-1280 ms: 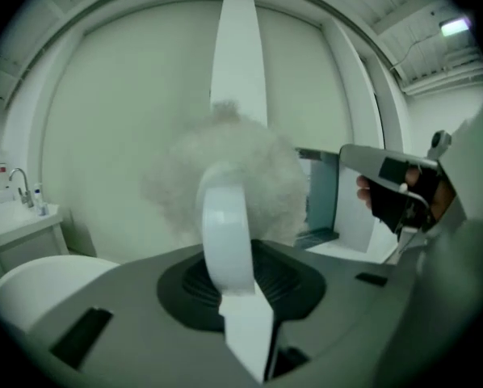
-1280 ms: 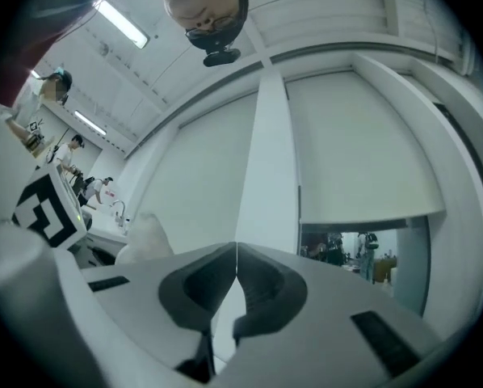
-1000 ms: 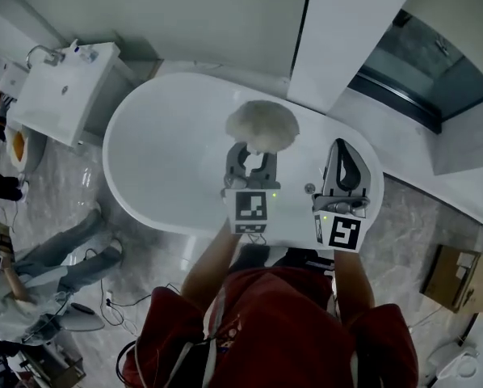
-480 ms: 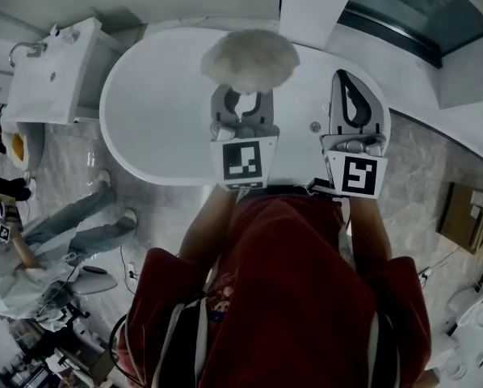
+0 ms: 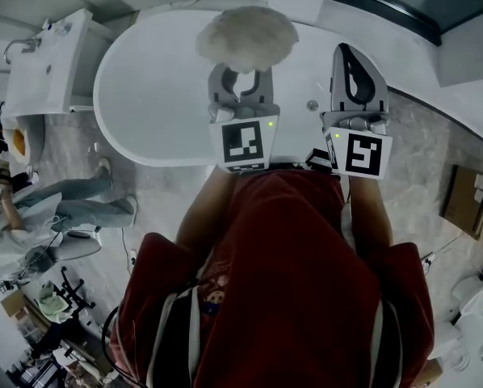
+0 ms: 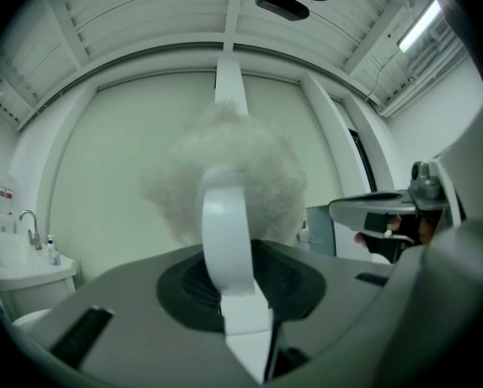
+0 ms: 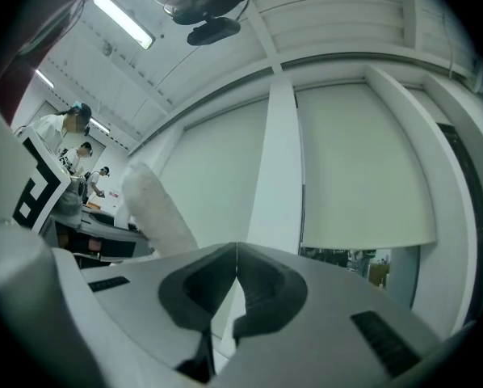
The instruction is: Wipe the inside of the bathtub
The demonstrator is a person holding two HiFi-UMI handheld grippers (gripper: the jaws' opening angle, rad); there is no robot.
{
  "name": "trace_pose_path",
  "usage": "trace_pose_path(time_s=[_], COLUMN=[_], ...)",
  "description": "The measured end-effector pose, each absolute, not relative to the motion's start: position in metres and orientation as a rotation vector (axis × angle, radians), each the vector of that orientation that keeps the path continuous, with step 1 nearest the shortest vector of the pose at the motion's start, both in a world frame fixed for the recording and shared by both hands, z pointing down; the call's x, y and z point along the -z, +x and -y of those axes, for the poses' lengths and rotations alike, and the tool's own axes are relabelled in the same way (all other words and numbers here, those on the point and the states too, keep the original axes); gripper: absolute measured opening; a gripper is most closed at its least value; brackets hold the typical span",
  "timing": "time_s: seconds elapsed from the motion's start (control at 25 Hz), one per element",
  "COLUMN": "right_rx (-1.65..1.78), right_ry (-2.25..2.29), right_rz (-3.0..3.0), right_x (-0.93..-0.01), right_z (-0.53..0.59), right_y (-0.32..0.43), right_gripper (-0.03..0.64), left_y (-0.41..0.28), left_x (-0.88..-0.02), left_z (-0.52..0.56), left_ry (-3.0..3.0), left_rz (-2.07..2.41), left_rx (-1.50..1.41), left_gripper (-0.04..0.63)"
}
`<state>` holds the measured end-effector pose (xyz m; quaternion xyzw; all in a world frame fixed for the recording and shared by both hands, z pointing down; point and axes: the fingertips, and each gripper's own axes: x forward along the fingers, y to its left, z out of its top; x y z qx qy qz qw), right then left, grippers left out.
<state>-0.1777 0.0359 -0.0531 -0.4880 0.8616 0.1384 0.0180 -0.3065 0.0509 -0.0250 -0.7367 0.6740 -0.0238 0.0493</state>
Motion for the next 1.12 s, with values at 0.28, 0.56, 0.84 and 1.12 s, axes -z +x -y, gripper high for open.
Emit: trace_pose_path(time_s=[0.28, 0.56, 0.84, 1.12], right_rx=[-0.44, -0.454, -0.465, -0.48], right_ry=[-1.531, -1.509, -1.496, -1.469], right_rz=[-2.678, -2.66, -2.67, -2.689], right_x=[0.05, 0.055, 0.055, 0.053], right_z=[-0.037, -0.034, -0.03, -0.028], right_y=[-0.168, -0.168, -0.17, -0.176], right_gripper=[0.012, 0.012, 0.012, 0.012], left_y=[-0.293, -0.288, -0.284, -0.287], left_x=[0.016, 0.015, 0.016, 0.013], left_z=[-0.052, -0.047, -0.042, -0.039], left_ry=[-2.269, -2.272, -2.277, -2.274], left_rz=[-2.024, -2.025, -2.011, -2.031], left_rx=[0.145, 0.147, 0.159, 0.164], left_gripper=[0.094, 0.094, 0.094, 0.093])
